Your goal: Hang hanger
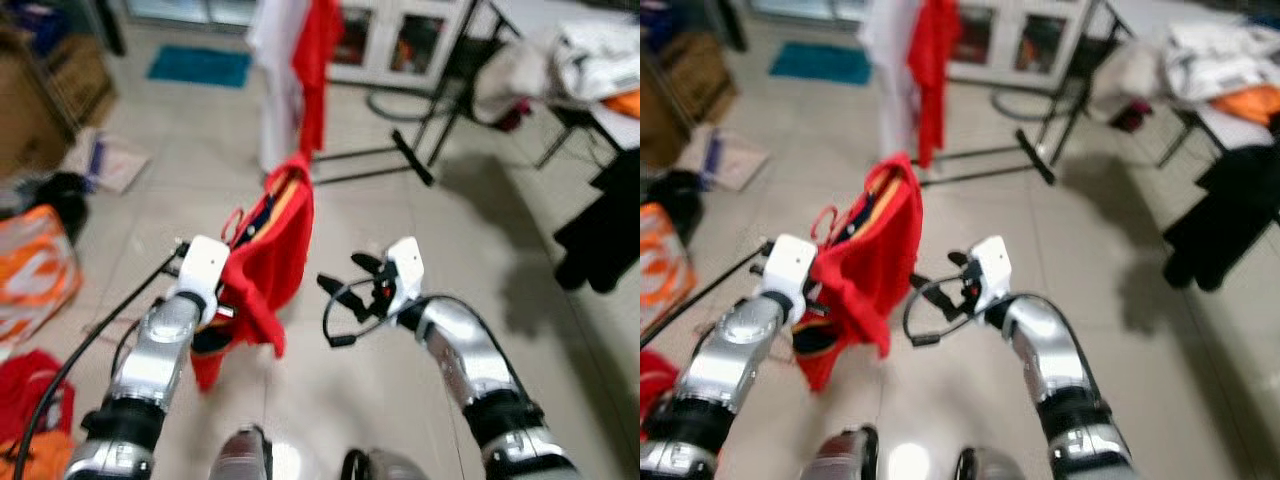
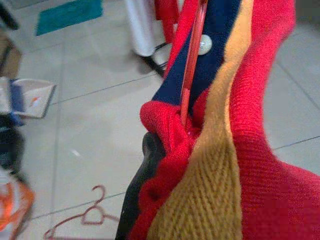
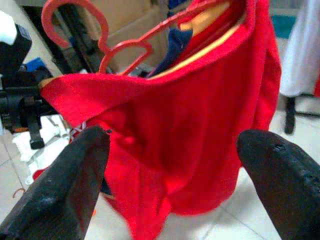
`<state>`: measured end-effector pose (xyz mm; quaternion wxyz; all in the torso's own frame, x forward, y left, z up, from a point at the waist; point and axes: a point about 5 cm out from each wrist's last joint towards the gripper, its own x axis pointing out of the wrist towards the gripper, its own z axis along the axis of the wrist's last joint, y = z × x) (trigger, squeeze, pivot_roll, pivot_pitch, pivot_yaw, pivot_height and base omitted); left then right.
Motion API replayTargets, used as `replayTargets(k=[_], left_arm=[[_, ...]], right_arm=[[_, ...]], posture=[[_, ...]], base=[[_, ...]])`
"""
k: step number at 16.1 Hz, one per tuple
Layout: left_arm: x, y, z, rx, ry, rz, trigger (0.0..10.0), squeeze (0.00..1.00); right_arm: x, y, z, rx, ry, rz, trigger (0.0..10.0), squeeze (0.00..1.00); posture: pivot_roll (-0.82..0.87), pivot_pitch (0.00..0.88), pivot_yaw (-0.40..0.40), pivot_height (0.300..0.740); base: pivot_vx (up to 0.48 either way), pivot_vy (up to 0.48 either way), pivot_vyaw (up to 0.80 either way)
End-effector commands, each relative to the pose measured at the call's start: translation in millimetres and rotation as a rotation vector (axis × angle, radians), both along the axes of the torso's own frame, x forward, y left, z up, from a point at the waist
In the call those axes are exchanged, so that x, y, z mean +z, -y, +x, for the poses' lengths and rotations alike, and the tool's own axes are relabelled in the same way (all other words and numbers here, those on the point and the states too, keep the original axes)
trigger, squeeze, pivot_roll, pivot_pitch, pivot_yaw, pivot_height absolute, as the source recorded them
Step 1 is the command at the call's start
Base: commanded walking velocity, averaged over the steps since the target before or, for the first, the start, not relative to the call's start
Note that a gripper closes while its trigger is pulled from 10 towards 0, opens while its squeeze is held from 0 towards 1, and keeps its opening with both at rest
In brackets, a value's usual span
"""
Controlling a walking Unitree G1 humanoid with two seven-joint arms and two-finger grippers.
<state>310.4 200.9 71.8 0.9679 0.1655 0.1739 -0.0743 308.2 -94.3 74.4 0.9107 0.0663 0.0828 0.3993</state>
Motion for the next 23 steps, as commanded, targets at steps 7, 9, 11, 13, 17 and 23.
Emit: replayTargets(k=[7,9,11,13,17,23], left_arm=[[29.0,-25.8,5.8,-0.218,0.032,0.061,10.0,0.0],[38.5,-31.0,1.2,-0.361,0.027,0.079,10.0,0.0],[55.6,-33.2,0.1,-0.512,0.066,0.084,10.0,0.0],[63.4,-27.8,-2.3,-0.639,0.066,0.093,10.0,0.0],[65.4,-18.5,-7.1,-0.818,0.006,0.089,10.0,0.0],[63.8,-8.7,-9.2,-0.904,-0.02,0.089,10.0,0.0]], right_arm=[[55.0,8.5,22.7,0.158,0.2,-0.085,10.0,0.0],[74.7,5.0,20.2,0.303,0.286,-0.148,10.0,0.0],[84.1,2.1,19.6,0.391,0.35,-0.2,10.0,0.0],[87.5,-2.2,21.6,0.399,0.384,-0.204,10.0,0.0],[99.3,-9.9,19.2,0.441,0.454,-0.202,10.0,0.0],[128.5,-14.2,13.3,0.506,0.562,-0.208,10.0,0.0]], posture=[[0.04,0.133,-0.075,0.74],[0.04,0.148,-0.08,0.74],[0.04,0.153,-0.083,0.74],[0.04,0.155,-0.084,0.74],[0.04,0.156,-0.082,0.74],[0.04,0.16,-0.093,0.74]], base=[[0.0,0.0,0.0],[0.0,0.0,0.0],[0.0,0.0,0.0],[0.0,0.0,0.0],[0.0,0.0,0.0],[0.0,0.0,0.0]])
